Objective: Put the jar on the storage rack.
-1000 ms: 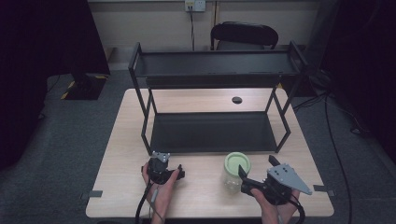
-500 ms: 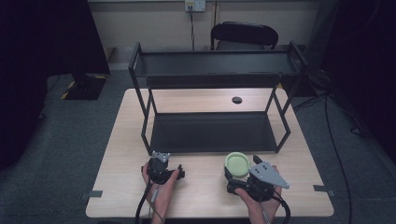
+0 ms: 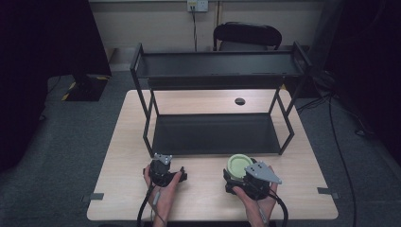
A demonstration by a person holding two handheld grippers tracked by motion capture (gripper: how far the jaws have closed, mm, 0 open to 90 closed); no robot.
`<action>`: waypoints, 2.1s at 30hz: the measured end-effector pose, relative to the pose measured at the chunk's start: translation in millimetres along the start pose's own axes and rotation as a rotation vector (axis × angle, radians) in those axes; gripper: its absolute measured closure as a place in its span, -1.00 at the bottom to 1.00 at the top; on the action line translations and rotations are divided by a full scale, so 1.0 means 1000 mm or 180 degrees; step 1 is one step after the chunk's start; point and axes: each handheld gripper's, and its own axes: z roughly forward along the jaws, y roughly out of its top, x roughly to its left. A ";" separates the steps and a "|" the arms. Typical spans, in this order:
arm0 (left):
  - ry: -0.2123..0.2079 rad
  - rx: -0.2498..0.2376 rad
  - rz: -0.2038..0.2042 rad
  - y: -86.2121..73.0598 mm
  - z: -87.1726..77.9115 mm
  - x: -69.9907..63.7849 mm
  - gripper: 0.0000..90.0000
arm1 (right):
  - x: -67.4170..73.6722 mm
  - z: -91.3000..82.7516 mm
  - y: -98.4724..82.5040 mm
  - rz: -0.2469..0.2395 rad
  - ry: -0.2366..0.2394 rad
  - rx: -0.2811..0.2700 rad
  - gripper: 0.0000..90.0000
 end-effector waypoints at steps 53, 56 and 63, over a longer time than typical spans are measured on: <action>0.0000 0.0007 0.0010 0.000 0.000 0.000 -1.00 | 0.001 0.017 0.018 -0.0144 -0.0035 0.0221 -0.76; 0.0000 0.0007 0.0010 0.000 0.000 0.000 -1.00 | -0.001 0.020 0.022 -0.0146 -0.0033 0.0219 -0.76; 0.0000 0.0007 0.0010 0.000 0.000 0.000 -1.00 | -0.002 0.024 0.030 -0.0161 -0.0024 0.0211 -0.76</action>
